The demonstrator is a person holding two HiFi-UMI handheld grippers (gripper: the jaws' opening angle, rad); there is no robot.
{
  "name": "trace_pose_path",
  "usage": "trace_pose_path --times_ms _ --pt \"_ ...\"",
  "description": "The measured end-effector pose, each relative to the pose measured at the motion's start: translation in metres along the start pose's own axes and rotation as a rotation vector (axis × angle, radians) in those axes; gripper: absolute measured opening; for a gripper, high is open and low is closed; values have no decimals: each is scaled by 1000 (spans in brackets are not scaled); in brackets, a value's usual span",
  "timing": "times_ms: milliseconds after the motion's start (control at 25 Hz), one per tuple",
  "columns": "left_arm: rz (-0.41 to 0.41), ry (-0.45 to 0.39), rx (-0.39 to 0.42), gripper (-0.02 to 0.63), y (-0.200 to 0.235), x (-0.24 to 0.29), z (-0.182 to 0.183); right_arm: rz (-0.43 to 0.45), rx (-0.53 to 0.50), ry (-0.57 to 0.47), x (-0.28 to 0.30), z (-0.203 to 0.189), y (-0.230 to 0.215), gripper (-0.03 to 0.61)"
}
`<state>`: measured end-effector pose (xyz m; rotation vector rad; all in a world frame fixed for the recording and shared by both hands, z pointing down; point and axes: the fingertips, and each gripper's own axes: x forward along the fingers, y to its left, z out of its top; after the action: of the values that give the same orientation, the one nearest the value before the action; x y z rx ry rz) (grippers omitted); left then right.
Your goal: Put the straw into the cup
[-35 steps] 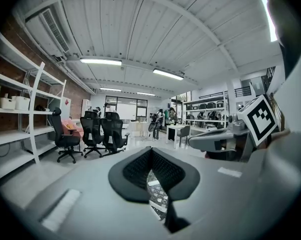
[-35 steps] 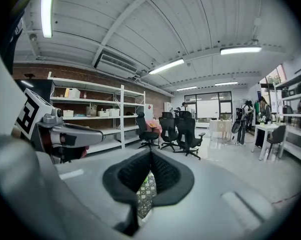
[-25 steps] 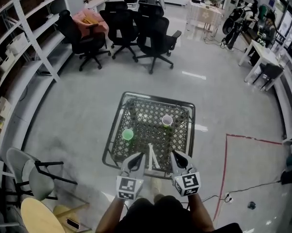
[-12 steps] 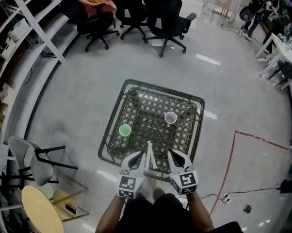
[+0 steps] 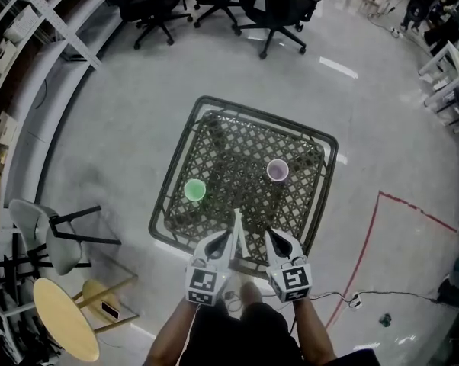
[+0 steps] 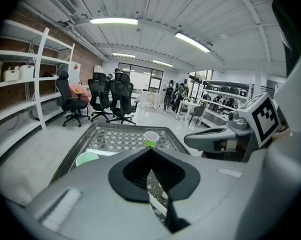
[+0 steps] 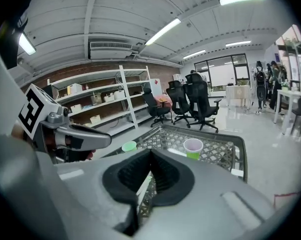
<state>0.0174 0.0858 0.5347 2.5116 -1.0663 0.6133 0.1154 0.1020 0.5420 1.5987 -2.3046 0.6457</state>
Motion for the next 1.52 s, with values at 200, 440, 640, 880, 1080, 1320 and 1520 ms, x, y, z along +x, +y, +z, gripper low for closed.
trace_pose_path --times_ms 200,440,640,880,1080,1320,1520 --pt "-33 60 -12 7 10 21 -37 -9 21 30 20 -26 -2 3" --pt "-71 128 -41 6 10 37 -75 -7 39 102 30 -65 3 3" --pt "-77 156 -53 7 18 54 -100 1 63 138 43 -91 0 3" --pt "-81 208 -55 8 20 70 -130 0 79 169 53 -114 -11 3" --pt "-74 266 -71 8 23 79 -145 -8 89 177 57 -120 -19 3" --pt "-86 348 -92 88 22 89 -161 -9 106 188 60 -127 -23 3" --pt "-96 416 -101 159 19 94 -171 -10 117 194 59 -128 -25 3"
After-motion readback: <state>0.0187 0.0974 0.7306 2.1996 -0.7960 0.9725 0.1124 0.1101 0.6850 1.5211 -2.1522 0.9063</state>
